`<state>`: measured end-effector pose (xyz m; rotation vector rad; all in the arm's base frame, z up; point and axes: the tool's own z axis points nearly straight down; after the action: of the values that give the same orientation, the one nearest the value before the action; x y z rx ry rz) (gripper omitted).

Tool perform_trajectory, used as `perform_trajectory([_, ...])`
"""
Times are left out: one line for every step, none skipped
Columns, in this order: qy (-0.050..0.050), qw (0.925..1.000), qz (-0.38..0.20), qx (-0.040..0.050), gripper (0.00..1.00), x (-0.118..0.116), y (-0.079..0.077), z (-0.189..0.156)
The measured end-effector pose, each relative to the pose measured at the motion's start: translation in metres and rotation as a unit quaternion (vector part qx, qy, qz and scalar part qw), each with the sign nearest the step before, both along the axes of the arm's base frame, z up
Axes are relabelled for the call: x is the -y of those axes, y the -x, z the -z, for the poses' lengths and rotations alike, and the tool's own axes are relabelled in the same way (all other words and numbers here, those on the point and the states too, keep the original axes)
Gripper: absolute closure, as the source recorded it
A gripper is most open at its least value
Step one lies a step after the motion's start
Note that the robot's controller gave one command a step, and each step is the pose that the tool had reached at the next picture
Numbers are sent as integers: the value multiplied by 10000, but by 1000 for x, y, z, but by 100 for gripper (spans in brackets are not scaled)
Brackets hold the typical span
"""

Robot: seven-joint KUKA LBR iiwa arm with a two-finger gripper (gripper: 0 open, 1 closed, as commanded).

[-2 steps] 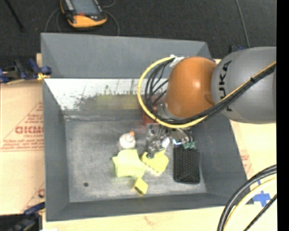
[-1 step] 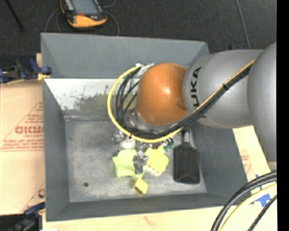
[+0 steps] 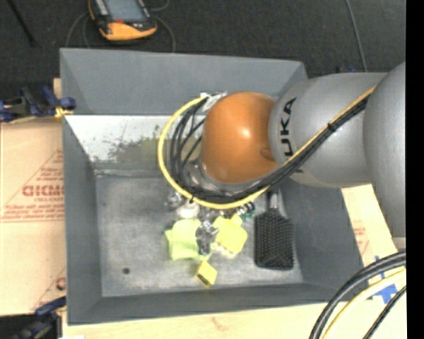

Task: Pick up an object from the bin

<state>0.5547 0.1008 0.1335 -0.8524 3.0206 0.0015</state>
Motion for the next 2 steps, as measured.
perform_trajectory([-7,9999,-134,54,0,0,22,26])
perform_trajectory([-1,10000,-22,13,100,7,62,60])
